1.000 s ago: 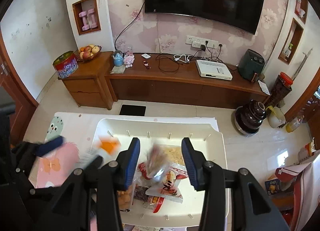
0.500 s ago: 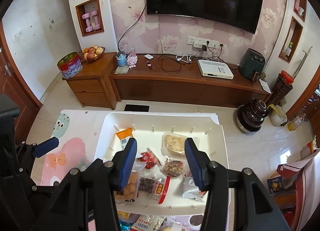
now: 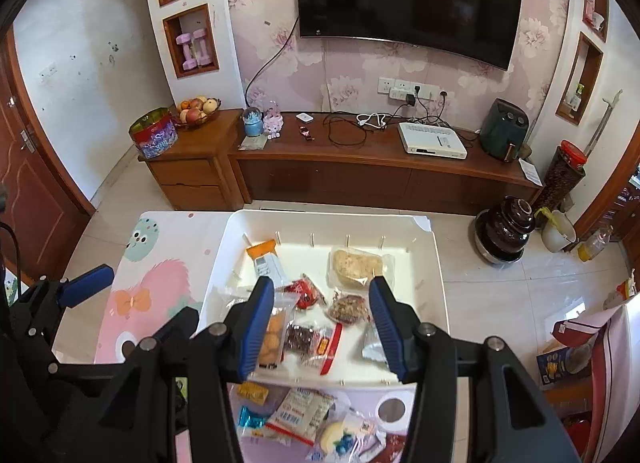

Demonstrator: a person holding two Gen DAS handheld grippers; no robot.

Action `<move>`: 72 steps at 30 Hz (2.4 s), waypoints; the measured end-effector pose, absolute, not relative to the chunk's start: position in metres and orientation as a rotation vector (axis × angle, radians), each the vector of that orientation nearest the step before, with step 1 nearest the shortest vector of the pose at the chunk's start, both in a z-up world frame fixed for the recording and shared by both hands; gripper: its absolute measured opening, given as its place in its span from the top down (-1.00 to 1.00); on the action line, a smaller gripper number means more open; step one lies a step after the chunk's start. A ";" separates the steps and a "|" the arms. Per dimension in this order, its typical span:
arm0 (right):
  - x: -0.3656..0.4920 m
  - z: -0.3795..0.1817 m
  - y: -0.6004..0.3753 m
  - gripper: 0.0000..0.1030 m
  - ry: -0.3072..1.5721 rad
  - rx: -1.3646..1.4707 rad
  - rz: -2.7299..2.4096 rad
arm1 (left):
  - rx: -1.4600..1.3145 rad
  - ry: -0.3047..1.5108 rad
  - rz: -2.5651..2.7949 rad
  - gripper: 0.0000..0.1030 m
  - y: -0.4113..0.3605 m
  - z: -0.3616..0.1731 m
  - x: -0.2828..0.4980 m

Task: Organize snacks
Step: 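Withdraw both grippers from the tray toward the snacks on the table, then grasp the green square pack with the left gripper while the right grasps a small clear candy bag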

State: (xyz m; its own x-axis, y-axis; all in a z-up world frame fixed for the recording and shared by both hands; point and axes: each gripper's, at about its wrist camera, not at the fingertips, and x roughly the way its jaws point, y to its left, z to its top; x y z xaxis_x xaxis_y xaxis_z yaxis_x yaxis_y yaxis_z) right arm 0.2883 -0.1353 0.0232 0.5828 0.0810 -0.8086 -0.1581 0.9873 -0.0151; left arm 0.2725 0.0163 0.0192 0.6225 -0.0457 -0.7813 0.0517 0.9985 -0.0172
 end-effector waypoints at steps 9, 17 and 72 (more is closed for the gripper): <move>0.234 0.038 -0.146 0.02 0.917 -0.087 0.167 | 0.031 0.844 -0.071 -0.79 0.002 0.041 0.218; 0.185 0.036 -0.156 0.02 0.922 -0.051 0.203 | 0.048 0.838 -0.056 -0.80 0.002 0.037 0.163; 0.114 -0.226 -0.119 0.63 1.503 0.133 -0.152 | 0.208 1.366 -0.272 0.32 0.091 -0.225 0.235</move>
